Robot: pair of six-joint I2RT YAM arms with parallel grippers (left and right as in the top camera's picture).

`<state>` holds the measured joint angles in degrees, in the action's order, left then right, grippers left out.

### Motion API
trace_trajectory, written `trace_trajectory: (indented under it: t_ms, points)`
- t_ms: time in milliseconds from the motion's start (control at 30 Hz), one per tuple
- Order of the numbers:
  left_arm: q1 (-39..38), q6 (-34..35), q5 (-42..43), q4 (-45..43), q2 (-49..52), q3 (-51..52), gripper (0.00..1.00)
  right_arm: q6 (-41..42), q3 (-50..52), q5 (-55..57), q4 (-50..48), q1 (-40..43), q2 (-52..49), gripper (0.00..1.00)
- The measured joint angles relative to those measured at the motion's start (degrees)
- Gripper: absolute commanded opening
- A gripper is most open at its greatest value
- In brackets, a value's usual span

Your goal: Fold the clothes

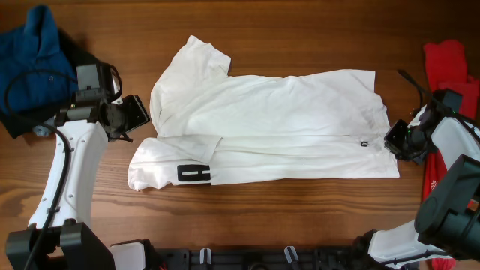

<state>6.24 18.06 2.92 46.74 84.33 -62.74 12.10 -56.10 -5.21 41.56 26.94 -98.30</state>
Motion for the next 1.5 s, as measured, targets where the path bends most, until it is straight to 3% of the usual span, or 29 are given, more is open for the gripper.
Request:
trace_trajectory:
  t_ms: [233, 333, 700, 900, 1067, 1500]
  points:
    - [0.0, 0.0, 0.0, 0.0, 0.0, 0.0, 0.63, 3.1, -1.5, 3.8, 3.4, 0.0, 0.0, 0.18]
    - [0.0, 0.0, 0.0, 0.0, 0.0, 0.0, 0.63, 3.4, -2.4, 4.2, 4.1, 0.0, 0.0, 0.04]
    - [0.0, 0.0, 0.0, 0.0, 0.0, 0.0, 0.63, 4.2, -2.6, 4.4, 4.5, 0.0, 0.0, 0.04]
    - [0.0, 0.0, 0.0, 0.0, 0.0, 0.0, 0.63, 4.2, -2.6, 4.4, 4.5, 0.0, 0.0, 0.12]
    - [0.0, 0.0, 0.0, 0.0, 0.0, 0.0, 0.63, 4.2, -2.6, 4.3, 3.6, 0.0, 0.0, 0.32]
    - [0.0, 0.0, 0.0, 0.0, 0.0, 0.0, 0.63, 4.3, -2.6, 3.7, 3.2, 0.0, 0.0, 0.32]
